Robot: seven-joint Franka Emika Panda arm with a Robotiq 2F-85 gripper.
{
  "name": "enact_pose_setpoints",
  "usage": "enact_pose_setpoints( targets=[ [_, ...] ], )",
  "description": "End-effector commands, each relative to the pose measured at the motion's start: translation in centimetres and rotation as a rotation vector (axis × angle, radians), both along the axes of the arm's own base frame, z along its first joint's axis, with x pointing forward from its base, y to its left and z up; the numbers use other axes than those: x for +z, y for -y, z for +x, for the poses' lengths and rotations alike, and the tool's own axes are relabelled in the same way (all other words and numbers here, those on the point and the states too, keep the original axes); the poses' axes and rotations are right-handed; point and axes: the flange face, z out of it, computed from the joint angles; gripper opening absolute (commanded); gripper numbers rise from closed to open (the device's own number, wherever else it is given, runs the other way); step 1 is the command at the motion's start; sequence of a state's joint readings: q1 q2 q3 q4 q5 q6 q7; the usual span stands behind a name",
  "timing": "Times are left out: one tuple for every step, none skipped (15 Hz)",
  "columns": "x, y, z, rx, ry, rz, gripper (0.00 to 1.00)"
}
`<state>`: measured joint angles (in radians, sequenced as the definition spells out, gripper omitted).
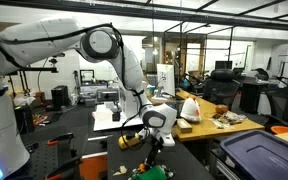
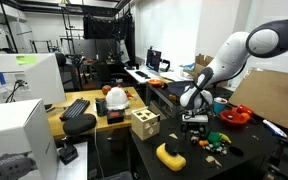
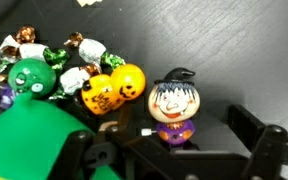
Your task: Pick up the object from the table and put it in the bowl
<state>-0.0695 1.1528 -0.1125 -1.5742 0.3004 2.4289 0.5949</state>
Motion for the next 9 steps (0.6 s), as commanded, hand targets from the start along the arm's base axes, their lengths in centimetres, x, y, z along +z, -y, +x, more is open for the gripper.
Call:
enact_pose_setpoints(
  targets=[
    [0.49, -0.18, 0.65, -0.024, -0.025, 0.029, 1.00],
    [0.75, -0.24, 0.56, -0.029, -0.040, 0.030, 1.00],
    [0.83, -0.29, 0.49, -0.033, -0.053, 0.032, 1.00],
    [0.90, -0.34, 0.41, -0.036, -0.067, 0.037, 1.00],
    [0.92, -0.40, 0.36, -0.041, -0.081, 0.043, 1.00],
    [0.91, -0.46, 0.29, -0.049, -0.096, 0.047, 1.00],
    [0.90, -0.53, 0.25, -0.047, -0.109, 0.059, 1.00],
    [0.90, -0.54, 0.26, -0.047, -0.114, 0.068, 0.91],
    [0.91, -0.52, 0.29, -0.050, -0.120, 0.073, 0.72]
  ],
)
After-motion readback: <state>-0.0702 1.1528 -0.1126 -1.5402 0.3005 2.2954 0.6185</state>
